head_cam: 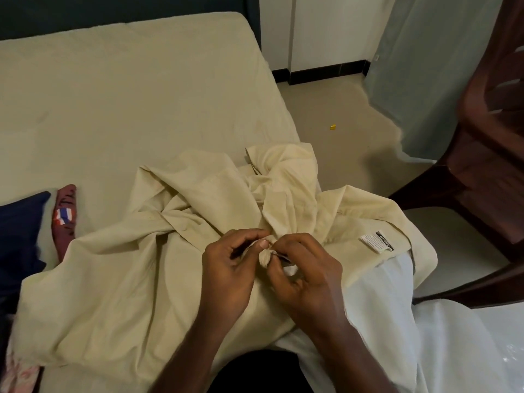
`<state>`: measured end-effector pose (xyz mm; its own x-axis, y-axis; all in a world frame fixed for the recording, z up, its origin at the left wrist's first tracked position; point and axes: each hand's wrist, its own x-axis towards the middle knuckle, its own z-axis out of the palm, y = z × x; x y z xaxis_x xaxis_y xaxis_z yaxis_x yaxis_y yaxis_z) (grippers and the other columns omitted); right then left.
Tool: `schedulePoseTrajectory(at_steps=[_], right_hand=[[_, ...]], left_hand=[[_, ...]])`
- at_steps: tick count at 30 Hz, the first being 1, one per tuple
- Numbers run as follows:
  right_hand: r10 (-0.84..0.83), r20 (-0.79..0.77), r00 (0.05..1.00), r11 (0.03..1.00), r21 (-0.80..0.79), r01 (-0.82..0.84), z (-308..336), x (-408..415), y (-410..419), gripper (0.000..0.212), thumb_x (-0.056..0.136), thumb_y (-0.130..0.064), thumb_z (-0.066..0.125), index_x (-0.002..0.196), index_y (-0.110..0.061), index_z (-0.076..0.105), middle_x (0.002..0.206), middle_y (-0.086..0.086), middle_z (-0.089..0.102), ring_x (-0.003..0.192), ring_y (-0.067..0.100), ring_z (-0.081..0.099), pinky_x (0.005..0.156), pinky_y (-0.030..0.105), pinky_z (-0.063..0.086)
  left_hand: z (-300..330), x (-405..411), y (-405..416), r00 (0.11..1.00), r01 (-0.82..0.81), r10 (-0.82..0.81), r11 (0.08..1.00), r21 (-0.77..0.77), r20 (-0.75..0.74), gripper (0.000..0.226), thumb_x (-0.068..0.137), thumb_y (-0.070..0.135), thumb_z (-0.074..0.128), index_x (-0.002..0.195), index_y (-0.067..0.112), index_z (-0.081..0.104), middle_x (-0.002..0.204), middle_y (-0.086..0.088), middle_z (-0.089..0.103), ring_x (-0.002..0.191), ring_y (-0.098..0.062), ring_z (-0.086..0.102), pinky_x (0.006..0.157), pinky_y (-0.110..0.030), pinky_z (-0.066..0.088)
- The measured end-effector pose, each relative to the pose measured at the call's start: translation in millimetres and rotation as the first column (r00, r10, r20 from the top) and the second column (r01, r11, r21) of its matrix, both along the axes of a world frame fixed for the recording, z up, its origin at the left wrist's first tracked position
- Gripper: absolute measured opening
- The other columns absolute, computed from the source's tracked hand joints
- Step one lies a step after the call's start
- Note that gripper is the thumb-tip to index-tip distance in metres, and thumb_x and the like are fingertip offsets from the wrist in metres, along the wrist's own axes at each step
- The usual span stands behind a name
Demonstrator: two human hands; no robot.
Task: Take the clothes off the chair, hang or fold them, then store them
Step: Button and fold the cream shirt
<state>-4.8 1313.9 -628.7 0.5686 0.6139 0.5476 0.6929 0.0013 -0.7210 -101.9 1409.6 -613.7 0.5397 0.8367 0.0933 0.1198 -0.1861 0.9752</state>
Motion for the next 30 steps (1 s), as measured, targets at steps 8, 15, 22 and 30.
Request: schedulePoseTrajectory(at_steps=[8,15,22,30], right_hand=[[-0.028,0.088,0.996,0.998,-0.051,0.032,-2.5,0.9,-0.3,0.009,0.088,-0.009,0.073,0.095,-0.014,0.076,0.094,-0.002,0.068,0.084,0.006,0.064,0.071,0.01,0.044],[-0.112,0.126,0.986,0.994,0.005,0.112,-3.0,3.4,-2.4,0.009,0.084,-0.005,0.075,0.091,-0.011,0.077,0.092,-0.002,0.074,0.086,0.007,0.067,0.073,0.015,0.051],[-0.122,0.158,0.98,0.992,0.002,0.123,-7.1,4.1,-1.9,0.016,0.094,-0.014,0.062,0.099,-0.01,0.077,0.096,-0.001,0.075,0.088,0.011,0.07,0.074,0.022,0.054],[-0.092,0.097,0.991,0.99,-0.093,0.101,-9.9,5.8,0.6,0.023,0.097,-0.019,0.049,0.113,-0.015,0.064,0.1,0.003,0.069,0.087,0.018,0.066,0.07,0.029,0.05]], left_hand=[[10.8,-4.9,10.8,0.998,0.021,-0.006,0.97,0.244,-0.061,0.016,0.081,0.003,0.081,0.093,0.014,0.081,0.081,0.011,0.073,0.081,-0.01,0.072,0.074,-0.02,0.054],[13.6,-6.0,12.7,0.99,0.129,-0.119,0.984,0.124,-0.079,0.022,0.085,-0.002,0.075,0.097,0.016,0.081,0.088,0.009,0.076,0.087,-0.01,0.074,0.079,-0.02,0.056],[15.6,-4.0,6.2,0.985,0.146,-0.135,0.984,0.107,-0.103,0.019,0.09,0.002,0.071,0.097,0.018,0.08,0.088,0.009,0.076,0.088,-0.012,0.073,0.078,-0.02,0.055],[12.7,4.7,-1.3,0.977,0.188,-0.17,0.971,0.145,-0.129,0.027,0.077,0.024,0.078,0.104,0.02,0.076,0.095,0.01,0.07,0.096,-0.013,0.07,0.085,-0.024,0.055]])
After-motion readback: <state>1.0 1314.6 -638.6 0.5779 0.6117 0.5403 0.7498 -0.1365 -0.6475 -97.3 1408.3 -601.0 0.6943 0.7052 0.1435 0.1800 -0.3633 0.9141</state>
